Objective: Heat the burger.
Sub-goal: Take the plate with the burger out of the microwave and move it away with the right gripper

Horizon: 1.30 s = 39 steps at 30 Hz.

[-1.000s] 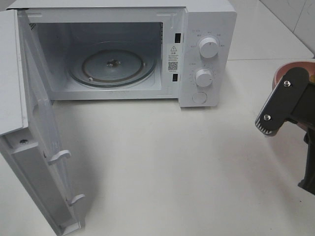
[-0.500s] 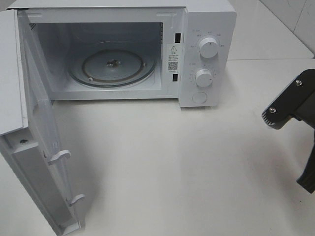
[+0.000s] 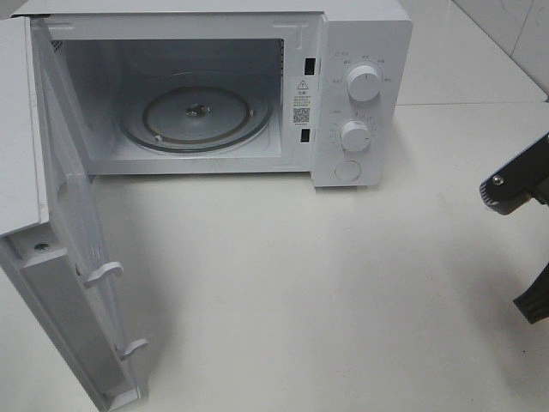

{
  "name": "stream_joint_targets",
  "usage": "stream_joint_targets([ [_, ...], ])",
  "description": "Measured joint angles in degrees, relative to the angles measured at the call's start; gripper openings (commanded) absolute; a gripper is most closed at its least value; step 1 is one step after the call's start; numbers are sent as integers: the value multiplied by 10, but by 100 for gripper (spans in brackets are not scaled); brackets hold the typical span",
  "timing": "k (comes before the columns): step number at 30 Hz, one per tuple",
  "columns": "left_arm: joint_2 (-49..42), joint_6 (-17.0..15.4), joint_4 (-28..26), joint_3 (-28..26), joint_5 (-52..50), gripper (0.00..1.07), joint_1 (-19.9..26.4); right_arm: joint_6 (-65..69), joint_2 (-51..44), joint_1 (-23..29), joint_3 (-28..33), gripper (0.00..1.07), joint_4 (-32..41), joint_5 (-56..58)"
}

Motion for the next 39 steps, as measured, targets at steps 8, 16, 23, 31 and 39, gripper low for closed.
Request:
stream_joint_targets([
  [8, 0, 0, 0, 0, 0, 100, 0, 43, 77, 0, 0, 1, -1, -9],
  [16, 0, 0, 0, 0, 0, 100, 0, 88, 150, 0, -1, 2, -3, -50],
  [23, 0, 0, 0, 0, 0, 100, 0, 125, 195, 0, -1, 2, -18, -88],
  [31, 0, 0, 0, 0, 0, 100, 0, 150, 232, -27, -2, 3, -41, -131],
  [39, 0, 0, 0, 0, 0, 100, 0, 167, 264, -57, -2, 5, -51, -158],
])
